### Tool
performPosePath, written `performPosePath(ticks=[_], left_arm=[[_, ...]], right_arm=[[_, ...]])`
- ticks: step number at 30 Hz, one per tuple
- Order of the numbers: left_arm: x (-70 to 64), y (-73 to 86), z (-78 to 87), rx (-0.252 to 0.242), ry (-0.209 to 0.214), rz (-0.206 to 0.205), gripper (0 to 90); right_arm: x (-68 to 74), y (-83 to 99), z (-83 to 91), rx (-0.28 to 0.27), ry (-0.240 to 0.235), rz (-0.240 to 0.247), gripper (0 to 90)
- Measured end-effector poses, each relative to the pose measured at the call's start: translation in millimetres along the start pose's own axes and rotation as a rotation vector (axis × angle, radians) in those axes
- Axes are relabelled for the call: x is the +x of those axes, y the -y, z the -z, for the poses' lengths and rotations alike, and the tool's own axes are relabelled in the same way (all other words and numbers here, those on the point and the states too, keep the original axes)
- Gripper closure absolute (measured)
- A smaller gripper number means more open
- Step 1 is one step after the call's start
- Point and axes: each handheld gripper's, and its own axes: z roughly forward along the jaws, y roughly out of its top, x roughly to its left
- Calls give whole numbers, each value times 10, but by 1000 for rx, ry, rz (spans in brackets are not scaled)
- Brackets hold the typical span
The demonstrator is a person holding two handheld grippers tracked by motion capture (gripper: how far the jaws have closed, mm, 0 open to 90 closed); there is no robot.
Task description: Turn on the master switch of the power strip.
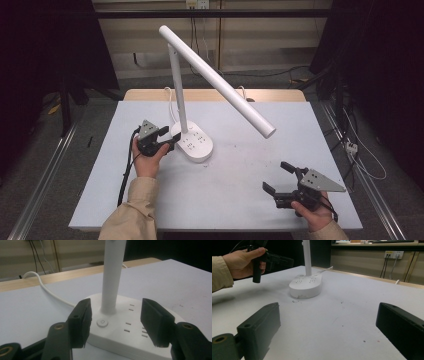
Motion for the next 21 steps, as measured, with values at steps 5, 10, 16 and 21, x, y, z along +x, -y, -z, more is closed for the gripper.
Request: performPosePath(ticks=[5,10,16,21], left_arm=[[-14,-59,-39,9,-8,-9,473],[4,-53,-56,14,-22,13,538],[42,-45,-68,21,-35,19,593],[63,-28,-88,33,-39,46,660]], right_arm=[[-3,-1,3,-1,1,1,50],[-11,-1,14,-2,3,4,50],[-14,-5,15,-5,6,-1,50],[-14,-4,10,-4,2,5,50]])
